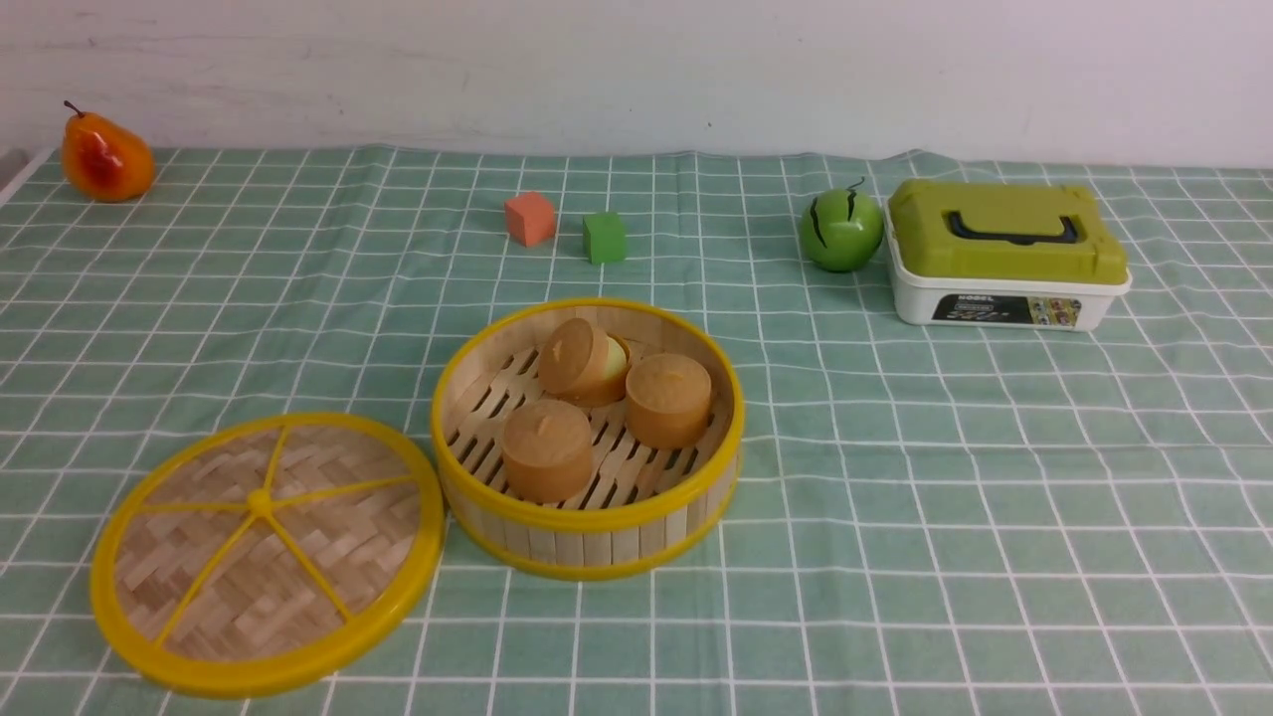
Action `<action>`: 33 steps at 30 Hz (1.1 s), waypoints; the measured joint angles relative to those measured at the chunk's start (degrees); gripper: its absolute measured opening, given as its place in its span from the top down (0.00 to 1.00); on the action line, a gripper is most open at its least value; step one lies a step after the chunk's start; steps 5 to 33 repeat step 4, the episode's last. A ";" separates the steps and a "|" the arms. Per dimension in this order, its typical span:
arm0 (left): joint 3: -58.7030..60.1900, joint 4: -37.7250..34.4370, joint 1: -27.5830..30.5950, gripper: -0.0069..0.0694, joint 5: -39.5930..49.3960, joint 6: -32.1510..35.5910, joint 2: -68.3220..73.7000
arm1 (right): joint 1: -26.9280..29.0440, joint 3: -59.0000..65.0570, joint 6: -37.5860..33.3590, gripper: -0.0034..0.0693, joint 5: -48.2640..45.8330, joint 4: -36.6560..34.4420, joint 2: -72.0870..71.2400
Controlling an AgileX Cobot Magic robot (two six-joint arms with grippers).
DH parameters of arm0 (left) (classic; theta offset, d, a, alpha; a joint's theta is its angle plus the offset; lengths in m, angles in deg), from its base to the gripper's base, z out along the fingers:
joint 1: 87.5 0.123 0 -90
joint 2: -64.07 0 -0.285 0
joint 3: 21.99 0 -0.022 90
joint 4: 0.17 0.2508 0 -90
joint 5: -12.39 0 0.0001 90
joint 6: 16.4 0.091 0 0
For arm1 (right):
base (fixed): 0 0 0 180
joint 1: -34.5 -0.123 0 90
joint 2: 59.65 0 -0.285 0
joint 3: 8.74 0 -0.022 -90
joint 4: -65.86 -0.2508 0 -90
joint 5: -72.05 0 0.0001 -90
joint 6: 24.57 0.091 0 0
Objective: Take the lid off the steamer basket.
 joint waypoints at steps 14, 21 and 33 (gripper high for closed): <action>0.00 0.00 0.00 0.88 0.00 0.00 0.00 | 0.00 0.00 0.00 0.62 0.00 0.00 0.00; 0.00 0.00 0.00 0.88 0.00 0.00 0.00 | 0.00 0.00 0.00 0.62 0.00 0.00 0.00; 0.00 0.00 0.00 0.88 0.00 0.00 0.00 | 0.00 0.00 0.00 0.62 0.00 0.00 0.00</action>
